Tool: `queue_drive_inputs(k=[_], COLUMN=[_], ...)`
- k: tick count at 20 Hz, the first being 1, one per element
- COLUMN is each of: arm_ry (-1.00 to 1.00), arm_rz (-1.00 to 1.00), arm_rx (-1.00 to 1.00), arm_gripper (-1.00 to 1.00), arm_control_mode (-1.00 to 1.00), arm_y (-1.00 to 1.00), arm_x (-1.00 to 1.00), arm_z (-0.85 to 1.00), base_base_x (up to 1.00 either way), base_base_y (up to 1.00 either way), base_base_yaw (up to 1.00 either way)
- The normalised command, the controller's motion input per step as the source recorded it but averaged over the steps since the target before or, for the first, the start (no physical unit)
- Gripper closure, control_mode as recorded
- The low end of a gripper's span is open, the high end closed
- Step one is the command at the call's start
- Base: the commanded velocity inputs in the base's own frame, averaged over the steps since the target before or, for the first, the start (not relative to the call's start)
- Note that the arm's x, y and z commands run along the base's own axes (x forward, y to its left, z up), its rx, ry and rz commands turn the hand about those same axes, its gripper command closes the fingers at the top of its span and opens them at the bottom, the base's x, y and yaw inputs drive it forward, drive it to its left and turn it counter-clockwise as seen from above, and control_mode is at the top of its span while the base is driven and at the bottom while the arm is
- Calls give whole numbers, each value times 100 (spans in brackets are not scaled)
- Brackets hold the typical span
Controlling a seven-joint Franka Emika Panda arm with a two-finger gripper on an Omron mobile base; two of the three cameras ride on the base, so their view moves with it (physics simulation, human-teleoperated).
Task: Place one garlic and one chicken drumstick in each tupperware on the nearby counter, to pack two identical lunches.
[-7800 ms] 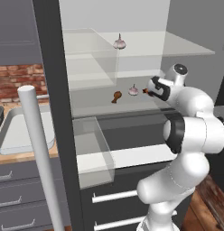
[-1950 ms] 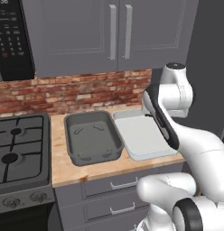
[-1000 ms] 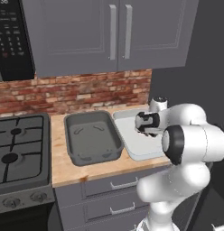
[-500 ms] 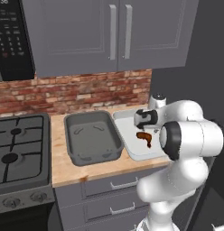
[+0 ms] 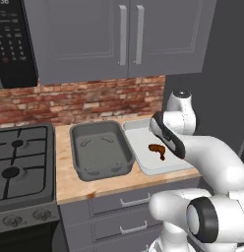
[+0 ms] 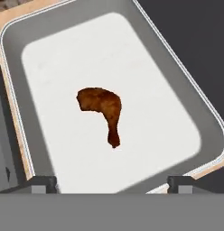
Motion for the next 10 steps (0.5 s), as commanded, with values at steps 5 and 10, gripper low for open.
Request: queue_drive_inputs(k=[5,10], arm_ry=[-3,-2], arm_rz=[-5,-3], arm_rx=[0,0], arm_gripper=[-100,-100], arm_control_mode=[-100,100], arm_y=[25,16], arm_x=[-100,-40], arm_z=[38,0], base_base_x=[0,-60], base_base_y=[0,24], base_base_yaw=[0,-7])
